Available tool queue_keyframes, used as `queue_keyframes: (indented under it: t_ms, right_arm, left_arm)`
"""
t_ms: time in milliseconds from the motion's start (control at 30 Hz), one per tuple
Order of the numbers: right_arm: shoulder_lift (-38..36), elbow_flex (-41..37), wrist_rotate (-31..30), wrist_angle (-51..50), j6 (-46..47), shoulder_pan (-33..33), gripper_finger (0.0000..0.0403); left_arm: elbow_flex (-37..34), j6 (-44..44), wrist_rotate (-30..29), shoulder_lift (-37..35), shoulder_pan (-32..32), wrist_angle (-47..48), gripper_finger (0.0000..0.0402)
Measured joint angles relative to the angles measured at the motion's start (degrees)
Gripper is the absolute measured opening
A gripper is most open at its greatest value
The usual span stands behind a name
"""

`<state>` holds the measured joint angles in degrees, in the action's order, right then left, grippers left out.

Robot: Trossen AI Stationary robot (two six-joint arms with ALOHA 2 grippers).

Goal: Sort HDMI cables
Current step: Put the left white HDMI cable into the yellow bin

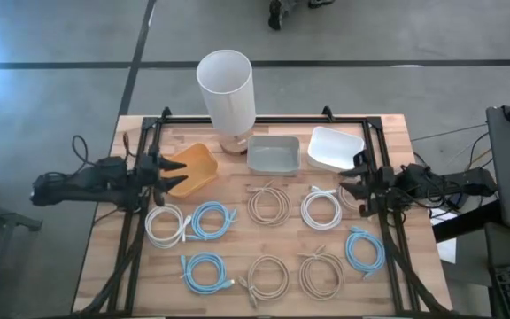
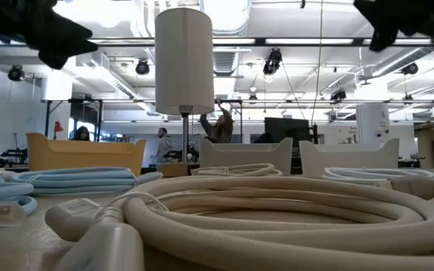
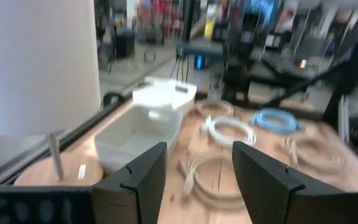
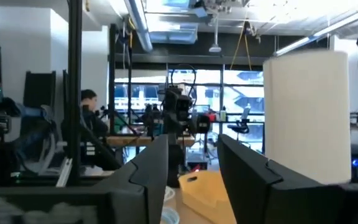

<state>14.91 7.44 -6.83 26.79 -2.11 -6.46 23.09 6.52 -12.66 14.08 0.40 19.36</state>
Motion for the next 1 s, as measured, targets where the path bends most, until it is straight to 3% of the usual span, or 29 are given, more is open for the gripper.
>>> queue_keyframes:
  t_ms: [167, 367, 667, 1000]
  right_arm:
    - [9.2, 11.0, -0.2, -7.8, -2.7, 0.0, 0.0160]
    - [20.4, 20.6, -0.7, -24.6, 2.0, 0.0, 0.0164]
    - [36.7, 24.3, -0.8, -24.5, 1.7, 0.0, 0.0164]
    - [46.0, 29.9, -6.6, -24.5, 0.6, 0.1, 0.0164]
  left_arm:
    - [8.3, 3.1, 0.9, 6.9, 0.0, 10.1, 0.0193]
    - [12.3, 8.7, 12.8, 14.0, -0.5, 26.8, 0.0193]
    - [12.2, 19.7, 20.8, 19.4, -3.7, 37.7, 0.0193]
    - [12.2, 31.9, 21.1, 20.8, -12.6, 38.8, 0.0188]
